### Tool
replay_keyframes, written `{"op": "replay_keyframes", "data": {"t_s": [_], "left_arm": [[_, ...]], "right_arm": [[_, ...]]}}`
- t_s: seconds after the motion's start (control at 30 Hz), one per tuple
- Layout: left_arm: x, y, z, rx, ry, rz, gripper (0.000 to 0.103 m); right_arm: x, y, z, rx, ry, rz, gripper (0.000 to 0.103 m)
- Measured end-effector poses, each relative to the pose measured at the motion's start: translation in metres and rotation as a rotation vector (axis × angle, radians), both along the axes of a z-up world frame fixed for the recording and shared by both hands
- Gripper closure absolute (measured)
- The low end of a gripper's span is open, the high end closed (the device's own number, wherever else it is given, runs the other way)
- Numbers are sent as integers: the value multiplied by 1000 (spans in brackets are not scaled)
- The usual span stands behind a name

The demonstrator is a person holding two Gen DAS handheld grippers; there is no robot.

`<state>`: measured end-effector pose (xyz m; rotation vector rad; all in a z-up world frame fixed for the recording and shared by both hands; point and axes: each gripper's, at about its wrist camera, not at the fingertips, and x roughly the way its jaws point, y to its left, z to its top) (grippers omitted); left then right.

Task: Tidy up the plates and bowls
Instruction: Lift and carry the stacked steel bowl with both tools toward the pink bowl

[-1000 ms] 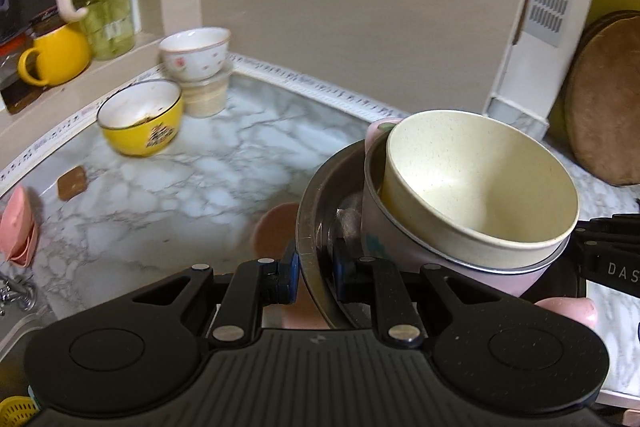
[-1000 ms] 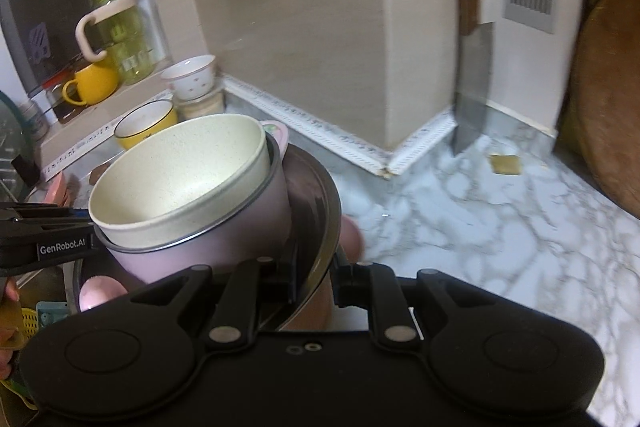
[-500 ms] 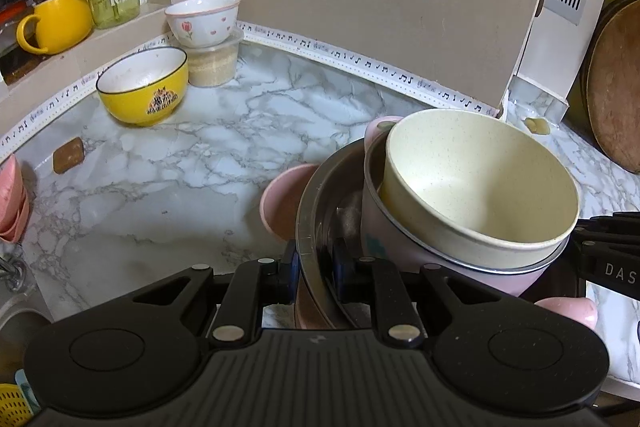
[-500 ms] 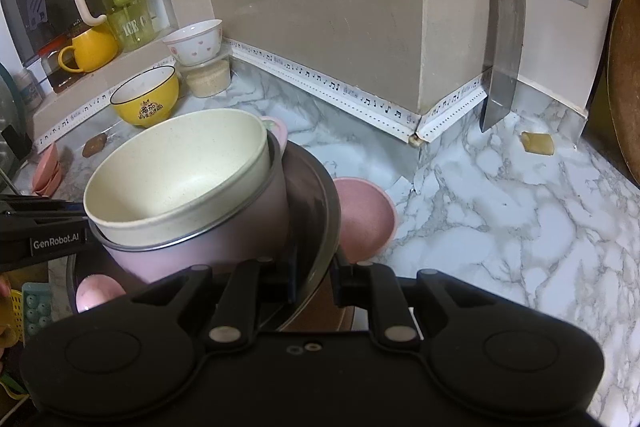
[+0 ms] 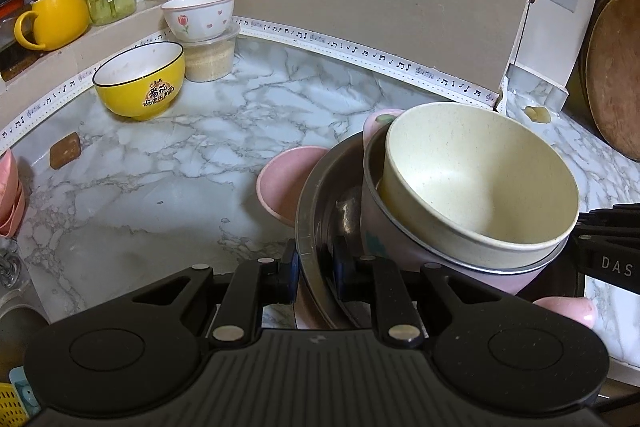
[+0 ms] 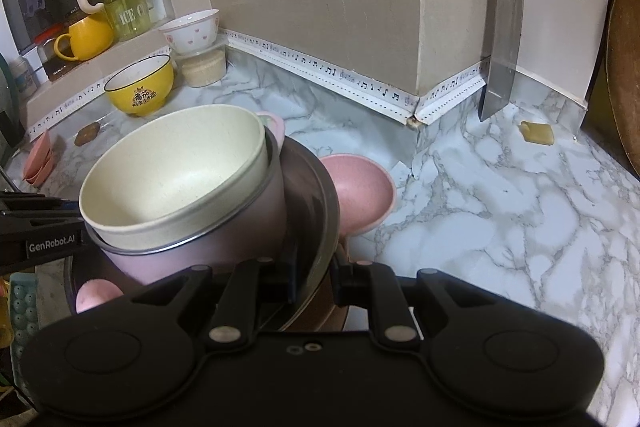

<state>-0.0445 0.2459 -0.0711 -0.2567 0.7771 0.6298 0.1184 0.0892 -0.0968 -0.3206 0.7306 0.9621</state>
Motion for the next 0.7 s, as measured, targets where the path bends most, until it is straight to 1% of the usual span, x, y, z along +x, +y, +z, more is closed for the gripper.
{"op": "replay_keyframes", "data": {"t_s": [0.1, 0.27, 0.4, 0.47, 0.6, 0.7], "left_arm": [[0, 0, 0, -4, 5, 2, 88], [0, 5, 1, -42, -1, 17, 87], [-1, 3, 2, -33, 10, 8, 87], [-1, 4, 2, -43, 14, 3, 87], [-5, 7, 3, -73, 17, 4, 86], [-8, 6, 6, -68, 14, 4, 86]], "right_arm": [[-1, 2, 1, -17, 0, -9, 86], [-1, 8, 4, -58, 13, -25, 86], [-1, 8, 7, -90, 6, -24, 78], [1, 6, 8, -94, 11, -18, 77], [1, 1, 11, -99, 9, -24, 70], [1, -4, 14, -85, 16, -29, 66]]}}
